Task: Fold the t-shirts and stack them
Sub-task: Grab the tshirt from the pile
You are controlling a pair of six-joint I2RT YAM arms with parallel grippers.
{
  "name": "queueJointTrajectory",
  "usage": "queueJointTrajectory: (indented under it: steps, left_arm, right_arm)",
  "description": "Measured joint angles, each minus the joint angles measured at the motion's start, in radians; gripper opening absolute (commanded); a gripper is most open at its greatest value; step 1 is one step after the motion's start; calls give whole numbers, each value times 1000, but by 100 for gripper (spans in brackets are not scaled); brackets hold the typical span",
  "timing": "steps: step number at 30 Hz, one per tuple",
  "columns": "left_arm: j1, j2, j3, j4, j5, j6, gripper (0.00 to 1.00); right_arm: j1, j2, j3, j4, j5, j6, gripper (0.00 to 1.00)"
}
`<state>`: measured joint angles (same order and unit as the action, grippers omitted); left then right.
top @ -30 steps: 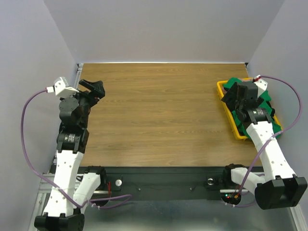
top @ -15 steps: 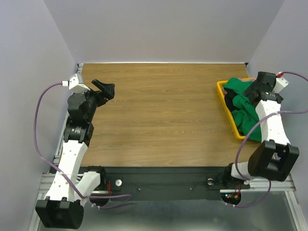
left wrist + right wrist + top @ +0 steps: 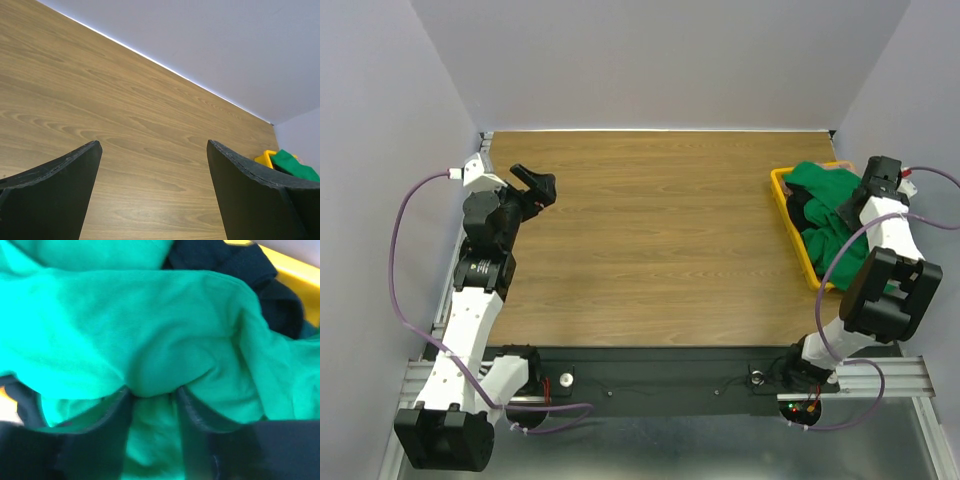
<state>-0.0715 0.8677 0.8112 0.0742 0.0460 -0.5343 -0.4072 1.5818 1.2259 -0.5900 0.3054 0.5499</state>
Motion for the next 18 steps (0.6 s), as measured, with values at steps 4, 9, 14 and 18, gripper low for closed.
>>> queueJointTrajectory:
  steps: [4,9,14,18]
  left_arm:
    - [0,0,0,-7,-15,0,99]
    - [0,0,0,-21,-52,0,99]
    - [0,-2,0,-33,-82,-1,99]
    - [0,-2,0,-34,-81,-4,99]
  right_arm:
    - [-11,-1,-1,44,-61,-4,1]
    - [-19,-17,2,47,-105,-31,0]
    - [-19,-84,42,42,-159,-60,0]
    - [-19,-178,137,40,-253,-76,0]
